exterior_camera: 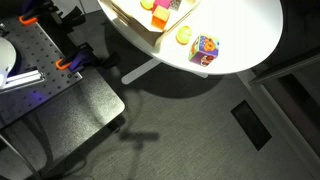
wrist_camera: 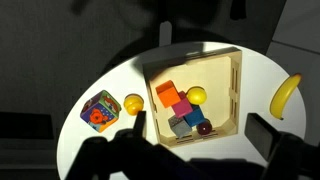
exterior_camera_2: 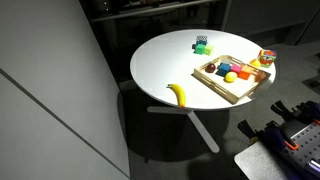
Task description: Move the plastic lemon to the table
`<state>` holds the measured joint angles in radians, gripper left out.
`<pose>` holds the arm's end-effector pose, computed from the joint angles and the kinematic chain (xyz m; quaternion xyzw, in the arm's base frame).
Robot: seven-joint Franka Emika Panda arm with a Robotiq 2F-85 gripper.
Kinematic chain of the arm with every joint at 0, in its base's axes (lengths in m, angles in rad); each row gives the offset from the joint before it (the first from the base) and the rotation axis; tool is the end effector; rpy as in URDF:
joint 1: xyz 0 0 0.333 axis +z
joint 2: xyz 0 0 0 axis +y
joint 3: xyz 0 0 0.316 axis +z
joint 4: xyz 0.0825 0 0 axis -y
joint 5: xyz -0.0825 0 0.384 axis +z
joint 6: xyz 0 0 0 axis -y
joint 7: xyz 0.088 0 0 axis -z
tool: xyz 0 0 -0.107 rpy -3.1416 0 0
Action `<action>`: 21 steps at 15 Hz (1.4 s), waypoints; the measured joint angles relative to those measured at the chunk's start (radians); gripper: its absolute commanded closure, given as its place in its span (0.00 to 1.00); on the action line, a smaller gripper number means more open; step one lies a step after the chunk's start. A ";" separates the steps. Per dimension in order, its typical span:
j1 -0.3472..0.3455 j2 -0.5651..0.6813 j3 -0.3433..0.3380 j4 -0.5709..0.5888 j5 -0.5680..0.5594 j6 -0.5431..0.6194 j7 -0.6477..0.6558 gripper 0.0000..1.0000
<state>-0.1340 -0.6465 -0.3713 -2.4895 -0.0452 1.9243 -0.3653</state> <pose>0.3186 -0.1917 0.4947 -0.9953 0.0302 -0.0571 0.0721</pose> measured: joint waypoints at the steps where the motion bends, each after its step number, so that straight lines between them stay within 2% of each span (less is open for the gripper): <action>1: 0.000 0.000 0.000 0.002 0.000 0.000 0.000 0.00; 6: 0.000 0.004 0.001 0.001 0.002 -0.001 0.001 0.00; 11: 0.000 0.064 0.024 0.015 0.014 -0.002 0.013 0.00; 21: 0.013 0.252 0.147 0.076 0.017 0.002 0.106 0.00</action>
<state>-0.1205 -0.3948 -0.2242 -2.4132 -0.0283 1.9260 -0.2591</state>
